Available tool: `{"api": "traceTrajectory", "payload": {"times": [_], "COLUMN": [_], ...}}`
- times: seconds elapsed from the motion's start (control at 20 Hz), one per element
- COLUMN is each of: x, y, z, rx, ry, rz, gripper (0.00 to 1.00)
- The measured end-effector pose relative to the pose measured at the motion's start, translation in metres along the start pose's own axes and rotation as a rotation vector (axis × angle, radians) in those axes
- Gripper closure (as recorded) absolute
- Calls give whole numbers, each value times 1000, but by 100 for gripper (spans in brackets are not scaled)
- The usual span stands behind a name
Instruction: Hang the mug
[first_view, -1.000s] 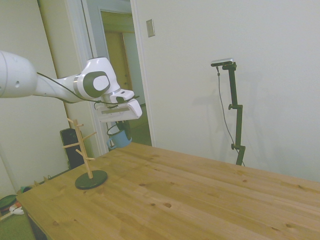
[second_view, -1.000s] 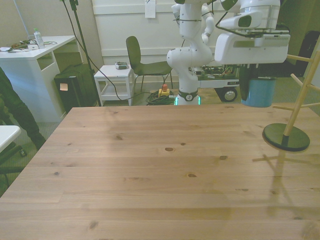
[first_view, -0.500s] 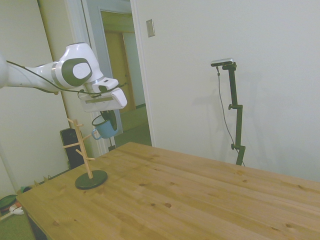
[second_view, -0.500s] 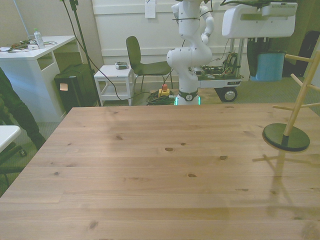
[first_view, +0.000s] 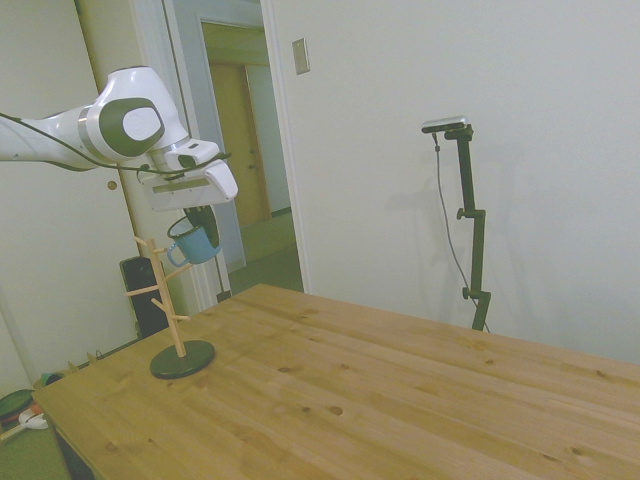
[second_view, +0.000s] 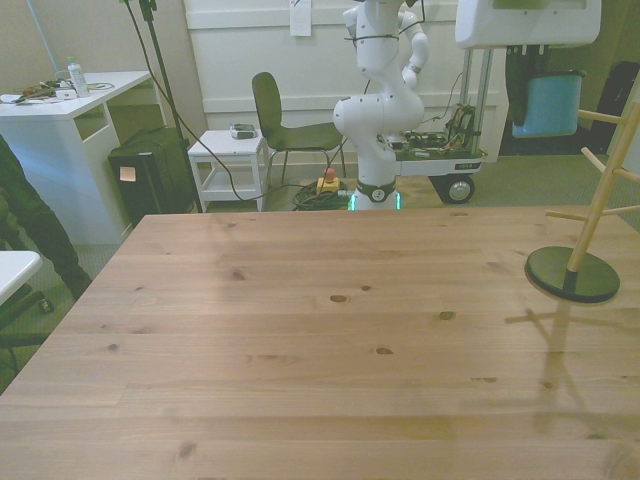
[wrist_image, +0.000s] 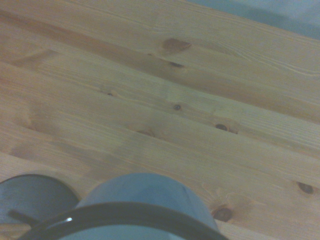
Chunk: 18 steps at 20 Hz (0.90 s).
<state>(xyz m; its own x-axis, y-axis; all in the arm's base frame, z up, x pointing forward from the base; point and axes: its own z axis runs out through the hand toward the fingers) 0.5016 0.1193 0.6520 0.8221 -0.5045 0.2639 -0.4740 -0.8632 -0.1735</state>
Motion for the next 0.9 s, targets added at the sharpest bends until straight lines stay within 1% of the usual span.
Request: {"api": "traceTrajectory", "payload": {"times": [0.6, 0.9], "x": [-10, -13], "y": [-20, -35], "z": [-9, -3], "rx": [15, 17], "ry": [0, -9], "rz": [-9, -19], "gripper": [100, 100]}}
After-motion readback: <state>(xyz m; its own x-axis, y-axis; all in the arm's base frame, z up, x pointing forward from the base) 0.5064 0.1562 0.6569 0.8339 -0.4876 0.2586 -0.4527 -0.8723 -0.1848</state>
